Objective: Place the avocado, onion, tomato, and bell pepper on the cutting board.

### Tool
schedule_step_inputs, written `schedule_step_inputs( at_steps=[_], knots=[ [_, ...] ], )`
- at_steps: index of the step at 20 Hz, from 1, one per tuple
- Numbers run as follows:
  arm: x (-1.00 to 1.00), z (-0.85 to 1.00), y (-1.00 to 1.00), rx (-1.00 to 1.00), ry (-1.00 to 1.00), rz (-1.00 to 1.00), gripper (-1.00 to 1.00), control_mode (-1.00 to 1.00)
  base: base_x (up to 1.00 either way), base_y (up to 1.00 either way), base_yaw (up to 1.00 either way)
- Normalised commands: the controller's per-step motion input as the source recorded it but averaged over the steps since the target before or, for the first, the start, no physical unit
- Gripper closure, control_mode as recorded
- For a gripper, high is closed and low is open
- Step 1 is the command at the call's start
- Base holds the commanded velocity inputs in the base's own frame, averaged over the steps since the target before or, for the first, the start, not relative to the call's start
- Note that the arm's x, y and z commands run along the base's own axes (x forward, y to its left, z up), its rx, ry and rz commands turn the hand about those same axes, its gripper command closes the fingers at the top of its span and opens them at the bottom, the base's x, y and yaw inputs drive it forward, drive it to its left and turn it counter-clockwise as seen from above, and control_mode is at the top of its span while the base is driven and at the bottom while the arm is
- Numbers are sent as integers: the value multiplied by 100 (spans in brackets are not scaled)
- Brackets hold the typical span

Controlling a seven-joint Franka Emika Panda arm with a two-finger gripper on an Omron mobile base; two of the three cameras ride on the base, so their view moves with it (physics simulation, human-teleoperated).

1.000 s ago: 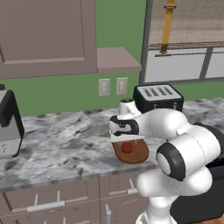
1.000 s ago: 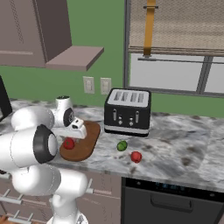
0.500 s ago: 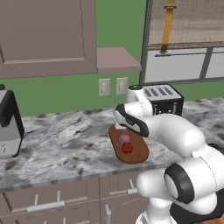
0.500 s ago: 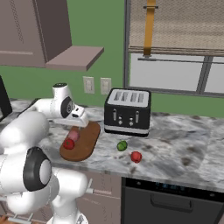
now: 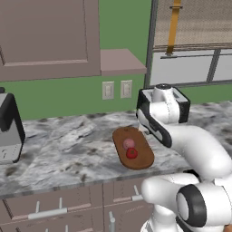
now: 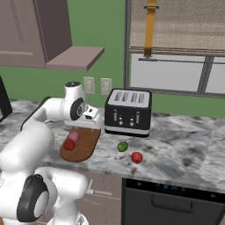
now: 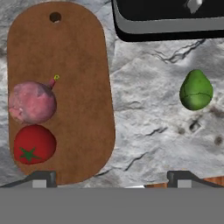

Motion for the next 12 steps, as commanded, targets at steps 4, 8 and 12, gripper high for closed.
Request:
schedule_step_inputs(
  at_steps=[4, 8, 12],
  knots=[
    [0, 0, -56, 0, 0, 0, -100, -100, 0, 0, 0],
    [6, 0, -58, 0, 0, 0, -100, -100, 0, 0, 0],
    [6, 0, -55, 0, 0, 0, -100, -100, 0, 0, 0]
  ],
)
